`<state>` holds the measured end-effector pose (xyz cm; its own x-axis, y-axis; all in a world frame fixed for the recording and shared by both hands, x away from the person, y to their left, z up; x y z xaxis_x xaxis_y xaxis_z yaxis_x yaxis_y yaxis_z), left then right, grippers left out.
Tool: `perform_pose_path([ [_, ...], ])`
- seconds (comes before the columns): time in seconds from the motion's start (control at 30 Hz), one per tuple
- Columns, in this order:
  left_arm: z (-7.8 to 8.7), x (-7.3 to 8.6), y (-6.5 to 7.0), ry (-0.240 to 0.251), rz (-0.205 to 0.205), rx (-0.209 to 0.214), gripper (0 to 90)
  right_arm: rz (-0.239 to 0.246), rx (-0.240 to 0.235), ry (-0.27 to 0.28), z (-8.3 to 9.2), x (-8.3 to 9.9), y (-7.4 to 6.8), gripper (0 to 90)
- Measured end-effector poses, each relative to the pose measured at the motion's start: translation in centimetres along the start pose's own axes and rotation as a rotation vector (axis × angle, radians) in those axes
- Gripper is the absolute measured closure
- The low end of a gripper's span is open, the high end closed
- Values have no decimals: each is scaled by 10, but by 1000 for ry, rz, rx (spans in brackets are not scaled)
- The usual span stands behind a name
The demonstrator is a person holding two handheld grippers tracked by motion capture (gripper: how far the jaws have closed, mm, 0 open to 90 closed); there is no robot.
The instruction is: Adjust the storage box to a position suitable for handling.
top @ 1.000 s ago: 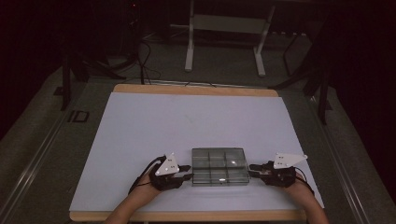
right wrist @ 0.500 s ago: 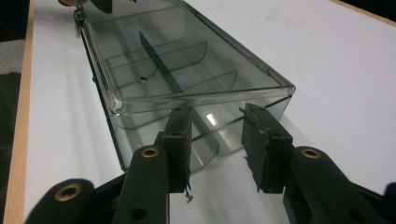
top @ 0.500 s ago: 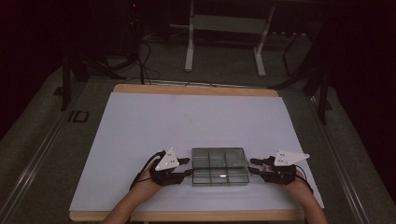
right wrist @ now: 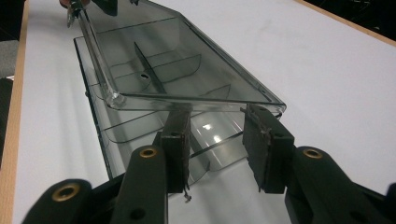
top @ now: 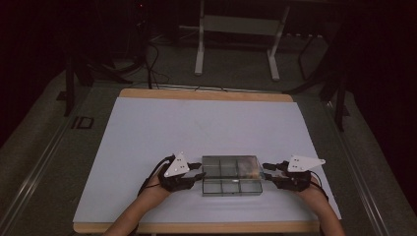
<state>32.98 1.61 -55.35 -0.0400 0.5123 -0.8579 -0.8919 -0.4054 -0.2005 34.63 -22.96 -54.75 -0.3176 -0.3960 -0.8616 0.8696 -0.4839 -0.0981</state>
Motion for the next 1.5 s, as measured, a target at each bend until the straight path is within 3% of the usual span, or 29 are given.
perform_pose_path([
  [0.43, 0, -13, -8, 25, -3, -21, 654, 25, 12, 30, -2, -15, 3, 625],
  [0.67, -1, -21, -16, 38, 2, -47, 685, 31, 25, 51, -2, -25, 6, 712],
  [1.0, -1, -28, -27, 65, 34, -82, 735, 28, 63, 78, -2, -37, 13, 761],
  [1.5, -9, -35, -41, 81, 113, -112, 745, -6, 130, 115, -13, -45, 27, 737],
])
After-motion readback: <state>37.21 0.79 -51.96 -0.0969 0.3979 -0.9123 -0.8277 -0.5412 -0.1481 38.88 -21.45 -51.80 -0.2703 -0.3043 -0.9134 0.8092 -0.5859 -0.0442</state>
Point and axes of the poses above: each handheld gripper's, and its own axes: z roughly backward along the jaws, x roughly out of its underside, y roughly to its right, the point moved 10 cm from there along -z, roughly forward along the jaws, and after that the axes turned 9 degrees about -z, right-handed, at the moved point
